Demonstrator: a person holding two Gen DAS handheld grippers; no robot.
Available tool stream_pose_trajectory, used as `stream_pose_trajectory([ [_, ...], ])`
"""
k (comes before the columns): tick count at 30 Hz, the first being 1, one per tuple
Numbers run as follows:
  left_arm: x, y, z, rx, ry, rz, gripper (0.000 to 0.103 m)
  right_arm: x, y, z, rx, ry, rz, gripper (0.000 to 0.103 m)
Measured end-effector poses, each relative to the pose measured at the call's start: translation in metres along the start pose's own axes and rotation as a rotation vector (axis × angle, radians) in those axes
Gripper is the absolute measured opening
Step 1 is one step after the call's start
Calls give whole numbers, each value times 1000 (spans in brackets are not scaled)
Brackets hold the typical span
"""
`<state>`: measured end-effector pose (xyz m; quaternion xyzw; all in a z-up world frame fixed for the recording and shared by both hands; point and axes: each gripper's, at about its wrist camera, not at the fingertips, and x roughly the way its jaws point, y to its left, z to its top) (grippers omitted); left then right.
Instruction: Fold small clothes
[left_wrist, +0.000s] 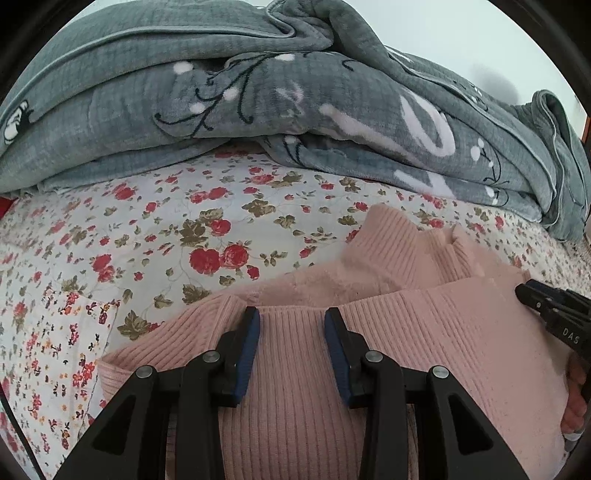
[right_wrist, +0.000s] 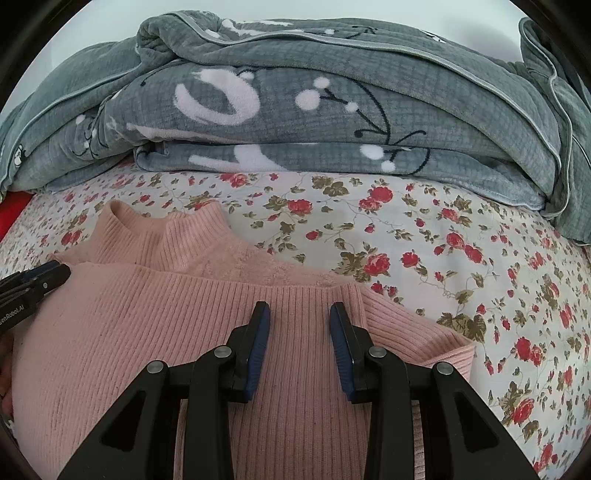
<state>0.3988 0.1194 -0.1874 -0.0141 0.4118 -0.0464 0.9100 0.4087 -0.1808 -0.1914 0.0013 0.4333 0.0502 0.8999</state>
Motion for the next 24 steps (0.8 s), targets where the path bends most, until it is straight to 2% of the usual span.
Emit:
stream_pose_trajectory([
  [24,0,-1,-1,17,2,6,37,-1,-1,-1,17,3,10,34],
])
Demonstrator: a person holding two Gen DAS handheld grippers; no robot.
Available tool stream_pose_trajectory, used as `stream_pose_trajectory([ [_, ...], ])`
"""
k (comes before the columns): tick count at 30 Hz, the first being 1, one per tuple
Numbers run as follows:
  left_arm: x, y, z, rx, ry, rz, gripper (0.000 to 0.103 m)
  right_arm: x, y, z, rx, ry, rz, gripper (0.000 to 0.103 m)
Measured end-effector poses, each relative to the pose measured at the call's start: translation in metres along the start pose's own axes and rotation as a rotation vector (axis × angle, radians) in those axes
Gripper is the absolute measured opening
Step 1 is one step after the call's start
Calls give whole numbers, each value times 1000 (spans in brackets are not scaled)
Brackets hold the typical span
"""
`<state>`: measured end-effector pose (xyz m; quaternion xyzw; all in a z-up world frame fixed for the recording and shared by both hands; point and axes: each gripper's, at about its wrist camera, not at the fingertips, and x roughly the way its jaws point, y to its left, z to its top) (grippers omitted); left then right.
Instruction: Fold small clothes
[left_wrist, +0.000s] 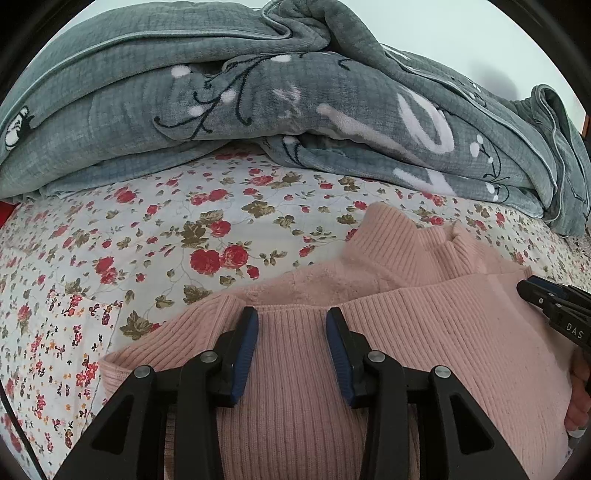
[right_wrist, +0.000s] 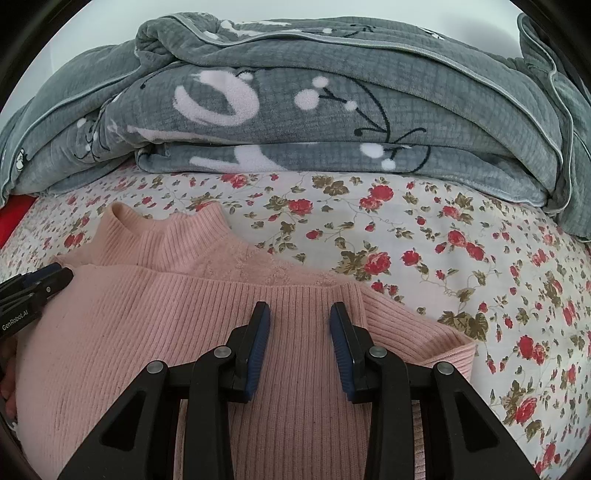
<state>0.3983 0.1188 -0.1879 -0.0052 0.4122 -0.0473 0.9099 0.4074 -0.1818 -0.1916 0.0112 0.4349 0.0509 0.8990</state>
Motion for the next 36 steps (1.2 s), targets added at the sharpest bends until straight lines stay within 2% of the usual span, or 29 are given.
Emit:
stream_pose_trajectory([
  [36,-3,0,1,-9,5,-9,38,0,0,0,3,1,6,35],
])
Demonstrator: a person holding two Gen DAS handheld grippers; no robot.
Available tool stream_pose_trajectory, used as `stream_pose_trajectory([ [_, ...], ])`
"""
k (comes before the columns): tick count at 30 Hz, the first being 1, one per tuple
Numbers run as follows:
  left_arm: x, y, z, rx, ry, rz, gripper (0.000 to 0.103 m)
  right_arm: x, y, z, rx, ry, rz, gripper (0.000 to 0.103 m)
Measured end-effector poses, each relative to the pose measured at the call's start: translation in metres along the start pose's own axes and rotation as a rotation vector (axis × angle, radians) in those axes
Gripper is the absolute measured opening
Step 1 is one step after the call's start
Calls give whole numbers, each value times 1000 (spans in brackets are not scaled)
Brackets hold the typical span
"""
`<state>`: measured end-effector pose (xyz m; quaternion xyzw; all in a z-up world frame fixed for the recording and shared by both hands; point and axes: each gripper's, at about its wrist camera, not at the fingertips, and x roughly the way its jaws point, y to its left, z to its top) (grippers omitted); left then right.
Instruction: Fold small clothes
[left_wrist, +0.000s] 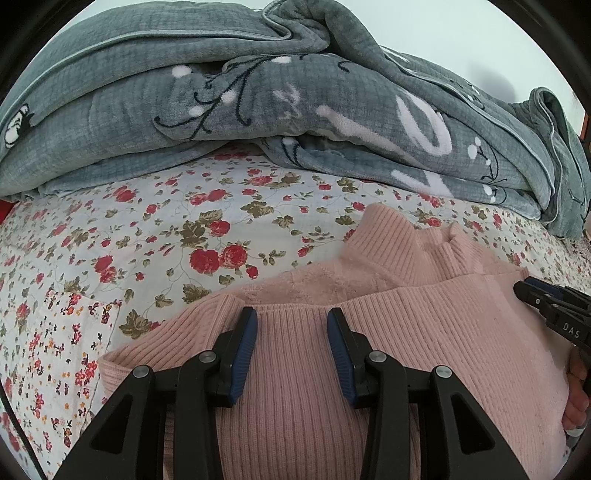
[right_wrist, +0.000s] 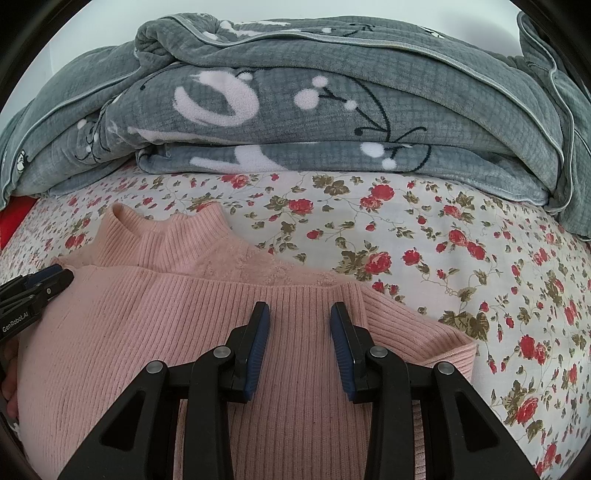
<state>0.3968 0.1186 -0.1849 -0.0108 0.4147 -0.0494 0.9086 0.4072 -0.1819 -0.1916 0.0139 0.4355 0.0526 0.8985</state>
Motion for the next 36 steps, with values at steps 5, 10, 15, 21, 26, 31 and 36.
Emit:
stream_pose_trajectory([
  [5,-1,-1,0,-3,-1,0,38,0,1,0,-4,-1,-6,34],
  [10,-4,-2,-2,-7,-7,-4,40,0,1,0,-6,-1,-6,34],
  [15,-15,-3,-5,-2,-39,-59,56,0,1,1,-12,-1,-12,35],
  [21,-28,-1,-8,-20,-85,-79,61,-4,4,0,-32,-9,-32,36],
  [26,-47,10,-15,-58,-149,-122,65,-6,3,-1,-33,-22,-29,37],
  [31,-62,18,-29,-52,-177,-149,66,-12,-1,-1,-18,-46,-29,42],
  [36,-77,46,-49,-152,-169,-213,66,-45,23,-5,-111,-156,-160,45],
])
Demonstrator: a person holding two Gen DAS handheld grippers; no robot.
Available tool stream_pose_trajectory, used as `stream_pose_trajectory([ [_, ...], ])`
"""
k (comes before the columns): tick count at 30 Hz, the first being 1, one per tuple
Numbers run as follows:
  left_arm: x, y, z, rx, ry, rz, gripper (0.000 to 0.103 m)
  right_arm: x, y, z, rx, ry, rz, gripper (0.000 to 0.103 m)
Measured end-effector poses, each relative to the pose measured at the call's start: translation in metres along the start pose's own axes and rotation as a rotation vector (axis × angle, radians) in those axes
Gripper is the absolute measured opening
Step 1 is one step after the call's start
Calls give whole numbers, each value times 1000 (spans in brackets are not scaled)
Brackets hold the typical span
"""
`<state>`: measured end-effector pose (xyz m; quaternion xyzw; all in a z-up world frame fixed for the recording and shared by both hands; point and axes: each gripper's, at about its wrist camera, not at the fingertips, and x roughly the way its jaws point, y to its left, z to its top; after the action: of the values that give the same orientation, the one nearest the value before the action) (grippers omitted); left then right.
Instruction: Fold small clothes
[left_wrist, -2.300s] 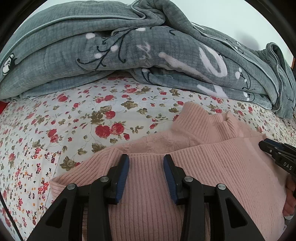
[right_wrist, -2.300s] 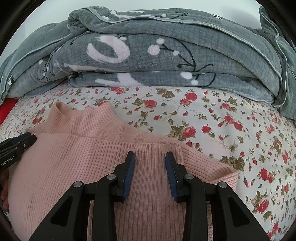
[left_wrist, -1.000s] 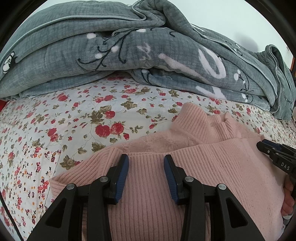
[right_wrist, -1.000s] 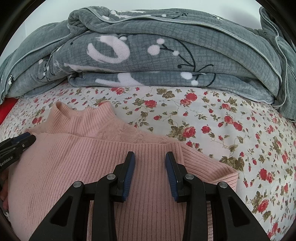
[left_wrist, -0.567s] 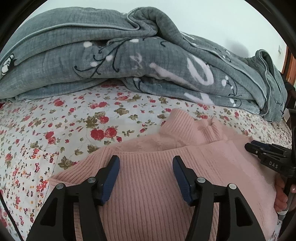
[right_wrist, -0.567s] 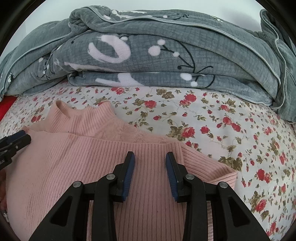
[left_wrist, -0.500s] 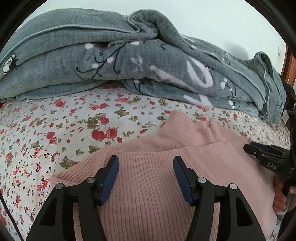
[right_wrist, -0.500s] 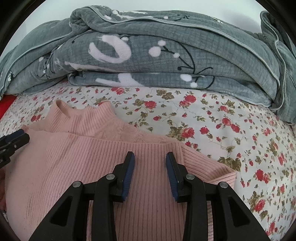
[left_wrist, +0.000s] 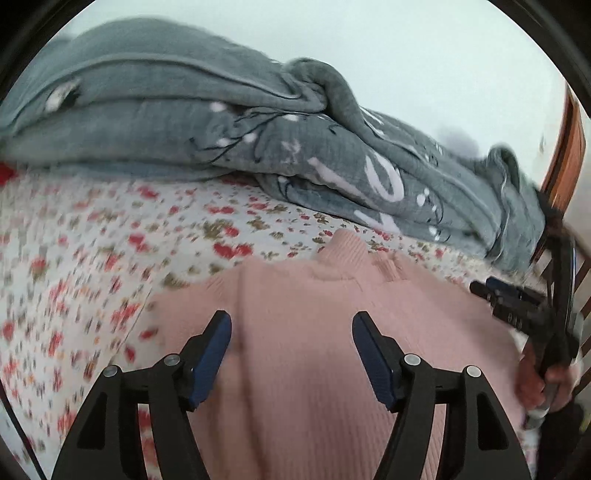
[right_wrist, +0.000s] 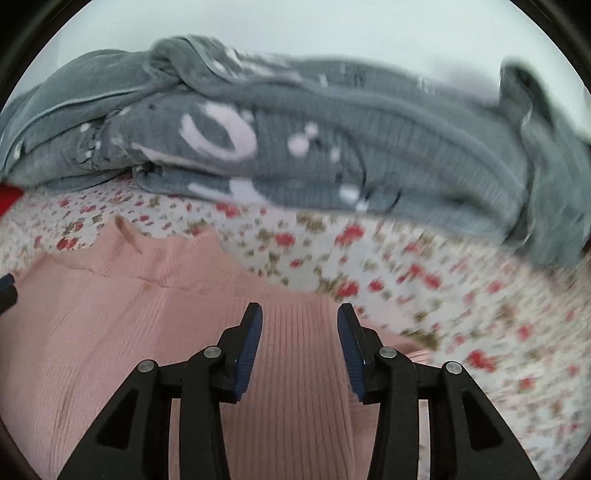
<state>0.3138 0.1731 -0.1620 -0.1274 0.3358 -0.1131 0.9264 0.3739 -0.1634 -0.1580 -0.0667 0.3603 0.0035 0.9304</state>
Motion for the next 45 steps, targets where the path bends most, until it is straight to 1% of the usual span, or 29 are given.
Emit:
stream_pose_trajectory([
  [1,-5,10,-4,-43,-3,-26,66,-8,6,0,-26,-16,-6,48],
  [2,-11,20,-9,-85,-5,-43,66,-20,15,-2,-61,-35,-7,49],
  [3,-14,26,-12,-109,1,-54,66,-35,30,-8,-109,-45,11,50],
  [5,-20,34,-19,-133,20,-84,66,-49,51,-16,-166,-25,65,50],
  [6,-23,36,-23,-141,23,-84,66,-59,69,-24,-207,-16,106,50],
  [7,-25,38,-28,-142,31,-74,66,-62,78,-29,-224,-13,118,50],
  [9,-30,39,-39,-136,53,-50,66,-65,102,-43,-273,9,124,50],
  [11,-38,41,-46,-134,42,-54,66,-57,115,-58,-280,33,64,48],
  [12,-41,43,-49,-134,39,-50,66,-58,114,-63,-256,24,45,49],
  [13,-44,44,-52,-136,41,-50,66,-59,112,-63,-234,31,44,49],
  [15,-46,46,-55,-138,42,-57,66,-61,100,-62,-141,88,76,49],
  [17,-47,45,-56,-135,41,-52,66,-65,94,-68,-87,101,86,49],
  [20,-47,43,-57,-123,42,-40,66,-82,104,-84,-135,62,31,49],
  [23,-48,44,-56,-127,41,-47,66,-93,109,-98,-149,77,32,49],
  [25,-48,45,-57,-132,39,-52,66,-105,105,-110,-145,63,45,49],
  [29,-48,42,-58,-125,40,-57,66,-124,97,-107,-147,58,78,49],
  [32,-49,42,-57,-123,44,-65,66,-135,90,-93,-104,8,93,49],
  [33,-49,42,-58,-125,45,-69,66,-134,91,-88,-97,-9,95,49],
  [35,-49,43,-58,-131,47,-77,66,-123,97,-81,-86,0,105,49],
  [37,-49,43,-59,-131,52,-76,66,-98,105,-85,-71,68,126,49],
  [38,-49,42,-60,-127,55,-71,66,-91,108,-88,-75,83,119,49],
  [39,-48,41,-60,-122,57,-65,66,-87,113,-95,-94,63,90,49],
  [40,-48,40,-60,-118,60,-62,68,-90,116,-97,-104,47,75,49],
  [42,-45,38,-59,-105,70,-60,70,-94,119,-99,-118,55,53,49],
  [45,-41,35,-57,-85,86,-55,72,-98,115,-104,-112,60,70,49],
])
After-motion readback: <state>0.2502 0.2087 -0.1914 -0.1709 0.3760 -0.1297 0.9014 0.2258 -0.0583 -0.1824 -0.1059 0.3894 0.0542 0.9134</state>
